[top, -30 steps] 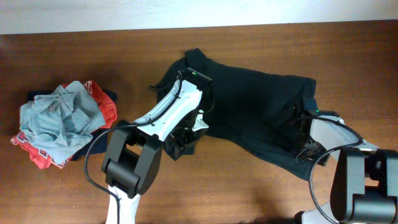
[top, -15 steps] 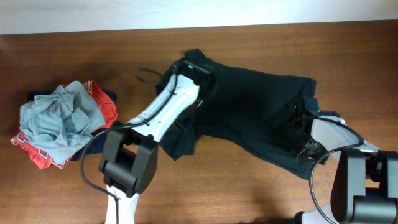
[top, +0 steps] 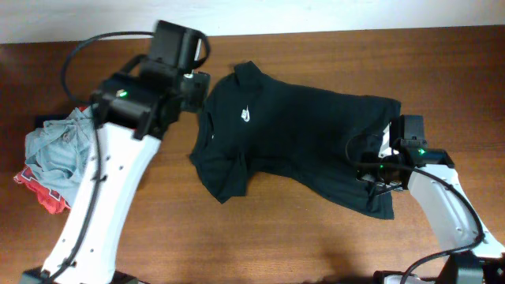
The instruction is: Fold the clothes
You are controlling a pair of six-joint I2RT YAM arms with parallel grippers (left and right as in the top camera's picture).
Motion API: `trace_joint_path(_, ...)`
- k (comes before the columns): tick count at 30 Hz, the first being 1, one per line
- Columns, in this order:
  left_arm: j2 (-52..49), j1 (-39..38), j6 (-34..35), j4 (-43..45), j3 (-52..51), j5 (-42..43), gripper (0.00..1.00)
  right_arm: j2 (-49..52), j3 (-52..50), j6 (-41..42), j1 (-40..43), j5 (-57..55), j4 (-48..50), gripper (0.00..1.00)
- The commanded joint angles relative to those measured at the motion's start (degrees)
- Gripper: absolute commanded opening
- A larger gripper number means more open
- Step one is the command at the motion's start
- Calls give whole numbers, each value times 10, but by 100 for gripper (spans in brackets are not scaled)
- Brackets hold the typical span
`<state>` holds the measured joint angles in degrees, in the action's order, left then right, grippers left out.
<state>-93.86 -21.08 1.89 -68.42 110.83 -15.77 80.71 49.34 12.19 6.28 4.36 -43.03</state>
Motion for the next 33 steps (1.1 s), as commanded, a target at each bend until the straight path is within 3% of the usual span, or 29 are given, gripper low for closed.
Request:
trace_joint_path(1,-21,25,-68,-5,-13,105,84,-3,6,8,-2,29,-3,47)
trace_joint_path(2,-26,34,-68,-6,-22,126,81,0,6,17,-2,29,-3,29)
trace_joint_path(4,-35,45,-79,-5,-42,158,65,8,6,28,-2,29,-3,13)
trace_joint_path(6,-46,53,-83,0,-72,184,53,21,6,37,-2,27,-4,4)
trace_joint_path(9,-66,57,-86,17,-126,219,35,43,6,56,-1,27,-10,4)
trace_joint_path(12,-85,57,-104,49,-176,274,24,62,6,68,6,26,-13,4)
trace_joint_path(15,-105,57,-108,82,-223,286,20,85,6,79,19,29,-16,4)
trace_joint_path(18,-131,57,-105,90,-271,287,8,114,6,78,36,32,-44,4)
trace_joint_path(26,-138,56,-88,109,-336,302,8,123,5,76,43,30,-47,4)
trace_joint_path(33,-140,56,-64,205,-420,299,8,123,5,76,43,30,-21,4)
